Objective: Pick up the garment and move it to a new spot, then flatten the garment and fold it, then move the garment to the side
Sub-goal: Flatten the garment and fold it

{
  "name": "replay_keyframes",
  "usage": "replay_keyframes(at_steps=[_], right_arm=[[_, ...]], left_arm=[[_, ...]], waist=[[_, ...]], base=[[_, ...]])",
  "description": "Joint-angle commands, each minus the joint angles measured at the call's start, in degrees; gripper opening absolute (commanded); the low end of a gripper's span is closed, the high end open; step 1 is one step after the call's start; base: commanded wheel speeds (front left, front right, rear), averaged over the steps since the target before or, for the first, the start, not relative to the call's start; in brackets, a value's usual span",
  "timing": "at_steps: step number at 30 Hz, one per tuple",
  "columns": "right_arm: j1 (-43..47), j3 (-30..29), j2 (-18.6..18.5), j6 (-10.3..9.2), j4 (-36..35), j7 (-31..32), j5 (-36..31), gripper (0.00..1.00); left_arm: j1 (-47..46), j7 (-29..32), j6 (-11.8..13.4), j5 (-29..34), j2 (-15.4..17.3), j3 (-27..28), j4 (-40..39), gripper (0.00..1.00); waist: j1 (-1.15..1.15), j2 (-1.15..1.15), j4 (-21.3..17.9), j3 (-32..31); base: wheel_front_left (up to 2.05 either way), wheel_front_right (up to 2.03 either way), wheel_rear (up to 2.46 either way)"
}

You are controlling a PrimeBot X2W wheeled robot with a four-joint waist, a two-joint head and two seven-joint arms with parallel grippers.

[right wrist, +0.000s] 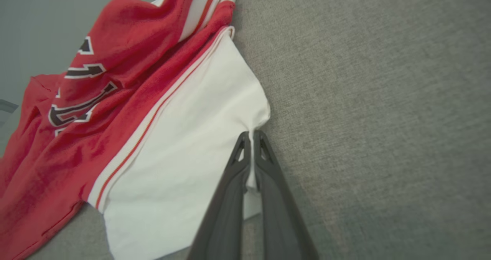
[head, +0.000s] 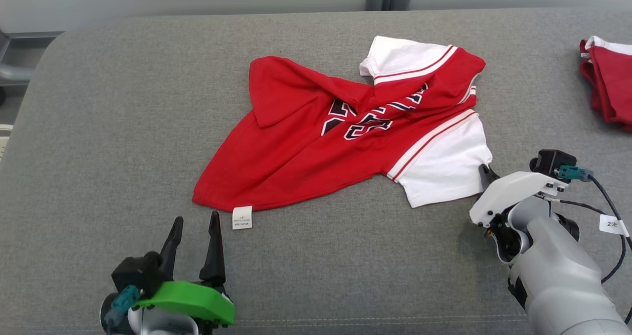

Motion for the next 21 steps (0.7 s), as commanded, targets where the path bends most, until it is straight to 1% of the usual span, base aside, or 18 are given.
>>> replay_keyframes(at_steps=[1,6,10,14,17,21], right_arm=[[1.11,0.99,-0.28,-0.01,-0.88,-0.19,1.07,0.0],[2.15,3.97,-0.61,-0.01,-2.89,-0.45,3.39,0.0],[2.32,6.09,-0.74,-0.01,-4.03,-0.71,5.0,0.0],[2.2,8.1,-1.06,-0.01,-4.92,-0.76,6.48,0.0],[1.85,9.46,-1.38,-0.01,-5.56,-1.1,7.56,0.0],[1.46,11.11,-1.65,-0.01,-6.15,-1.36,8.62,0.0]], left_arm=[[-1.89,1.24,-0.45,-1.9,0.09,0.11,1.75,1.0],[-7.05,6.09,0.48,-8.97,0.03,0.53,9.66,1.0],[-11.58,8.29,1.35,-14.5,0.01,0.47,16.61,1.0],[-15.58,8.71,2.17,-18.96,0.02,0.84,22.69,1.0],[-17.93,8.25,2.23,-21.81,0.03,1.44,26.66,1.0],[-20.47,7.28,1.65,-24.05,0.02,2.07,31.41,1.0]], waist=[[0.0,0.0,-0.76,-0.04],[0.0,0.0,-1.92,0.07],[0.0,0.0,-2.78,0.33],[0.0,0.0,-3.66,0.85],[0.0,0.0,-4.21,1.32],[0.0,0.0,-4.75,1.81]], base=[[0.0,0.0,0.0],[0.0,0.0,0.0],[0.0,0.0,0.0],[0.0,0.0,0.0],[0.0,0.0,0.0],[0.0,0.0,0.0]])
